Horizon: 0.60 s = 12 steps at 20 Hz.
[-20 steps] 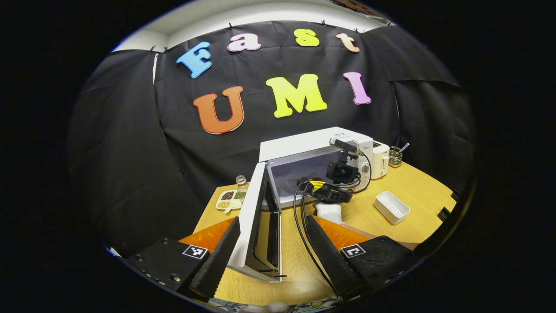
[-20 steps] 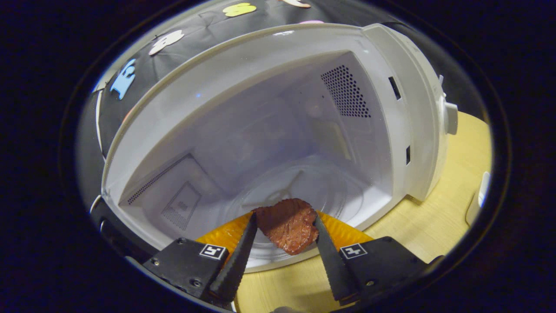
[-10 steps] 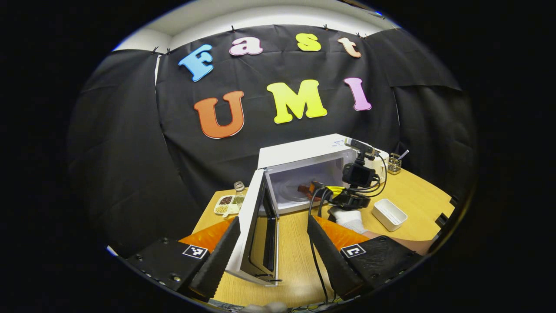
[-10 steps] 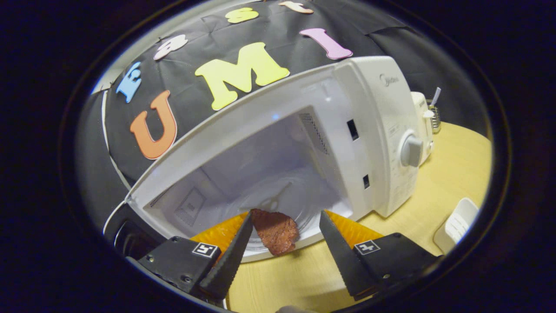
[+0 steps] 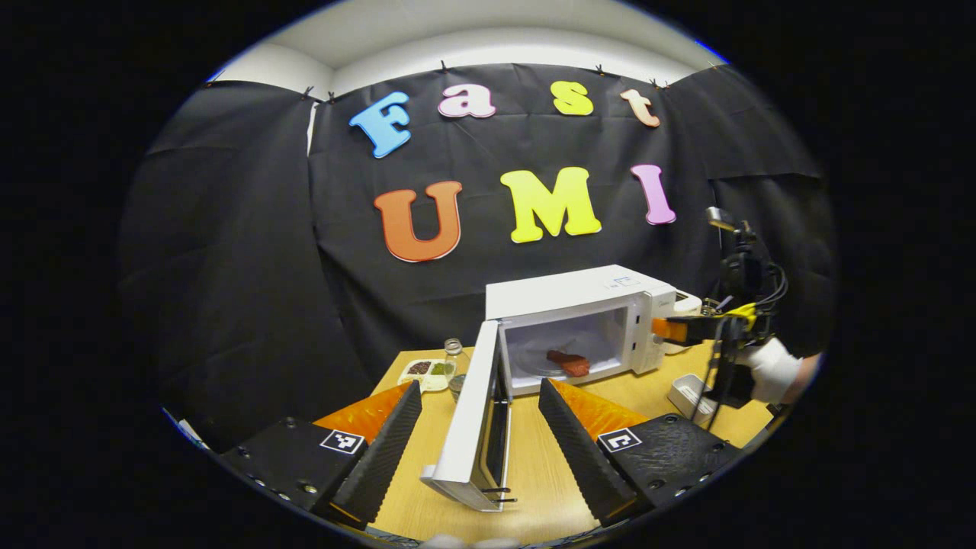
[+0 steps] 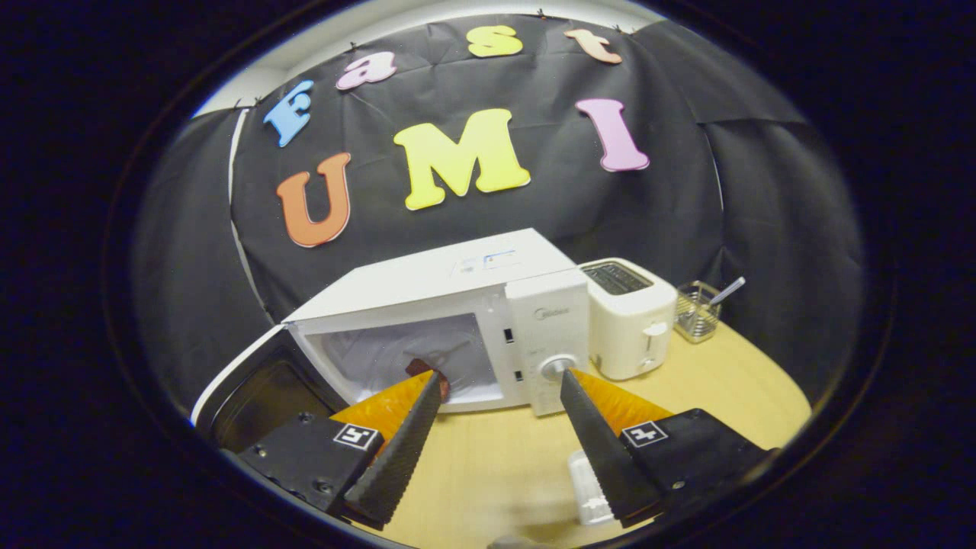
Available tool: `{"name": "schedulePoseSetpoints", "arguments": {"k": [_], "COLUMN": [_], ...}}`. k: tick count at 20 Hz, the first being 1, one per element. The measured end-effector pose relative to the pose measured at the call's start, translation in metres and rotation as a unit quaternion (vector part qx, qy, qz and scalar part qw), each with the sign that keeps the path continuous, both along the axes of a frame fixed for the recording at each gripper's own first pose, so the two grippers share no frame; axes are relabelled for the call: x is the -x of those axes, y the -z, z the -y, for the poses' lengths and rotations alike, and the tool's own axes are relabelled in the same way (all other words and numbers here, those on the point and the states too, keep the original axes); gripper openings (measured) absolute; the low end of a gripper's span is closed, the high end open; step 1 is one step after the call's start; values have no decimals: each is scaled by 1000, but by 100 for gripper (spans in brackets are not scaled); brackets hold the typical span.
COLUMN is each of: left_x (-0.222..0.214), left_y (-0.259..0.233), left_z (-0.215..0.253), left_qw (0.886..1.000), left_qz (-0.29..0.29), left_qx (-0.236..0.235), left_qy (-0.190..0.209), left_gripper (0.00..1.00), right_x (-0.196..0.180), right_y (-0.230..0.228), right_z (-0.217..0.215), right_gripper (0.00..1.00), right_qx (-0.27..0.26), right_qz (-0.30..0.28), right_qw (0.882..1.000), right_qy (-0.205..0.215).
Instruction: Open the microwave oven with the left hand, put the food in, and close the microwave oven.
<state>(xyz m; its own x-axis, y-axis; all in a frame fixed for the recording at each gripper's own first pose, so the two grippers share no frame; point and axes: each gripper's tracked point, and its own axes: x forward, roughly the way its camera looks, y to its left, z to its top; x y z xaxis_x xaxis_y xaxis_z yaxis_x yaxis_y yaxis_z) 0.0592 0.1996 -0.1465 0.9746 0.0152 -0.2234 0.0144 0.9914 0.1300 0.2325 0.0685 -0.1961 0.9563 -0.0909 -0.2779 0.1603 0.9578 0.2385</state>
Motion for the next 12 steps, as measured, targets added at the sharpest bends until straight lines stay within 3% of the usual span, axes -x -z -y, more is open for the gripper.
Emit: {"name": "schedulePoseSetpoints", "arguments": {"k": [2, 3, 4, 8, 10, 12], "left_x": [-1, -1, -1, 2, 7, 14], "left_y": [-4, -3, -2, 4, 17, 31], "left_z": [-21, -30, -40, -81, -103, -116], "left_qw": [1000, 999, 999, 996, 995, 994], "left_qz": [16, 19, 21, 36, 30, 22], "left_qx": [-4, -4, -5, -2, 0, 4], "left_qy": [-21, -32, -42, -77, -100, -105], "left_gripper": [95, 88, 95, 95, 83, 54], "right_x": [29, 43, 57, 111, 135, 154], "right_y": [-17, -28, -37, -68, -78, -88], "right_z": [20, 30, 40, 65, 75, 79], "right_gripper": [90, 90, 100, 100, 100, 100], "right_qx": [22, 33, 45, 81, 91, 89], "right_qz": [-4, 0, 1, 3, 2, 2], "right_qw": [1000, 999, 999, 996, 995, 995], "right_qy": [4, 7, 11, 24, 32, 36]}}
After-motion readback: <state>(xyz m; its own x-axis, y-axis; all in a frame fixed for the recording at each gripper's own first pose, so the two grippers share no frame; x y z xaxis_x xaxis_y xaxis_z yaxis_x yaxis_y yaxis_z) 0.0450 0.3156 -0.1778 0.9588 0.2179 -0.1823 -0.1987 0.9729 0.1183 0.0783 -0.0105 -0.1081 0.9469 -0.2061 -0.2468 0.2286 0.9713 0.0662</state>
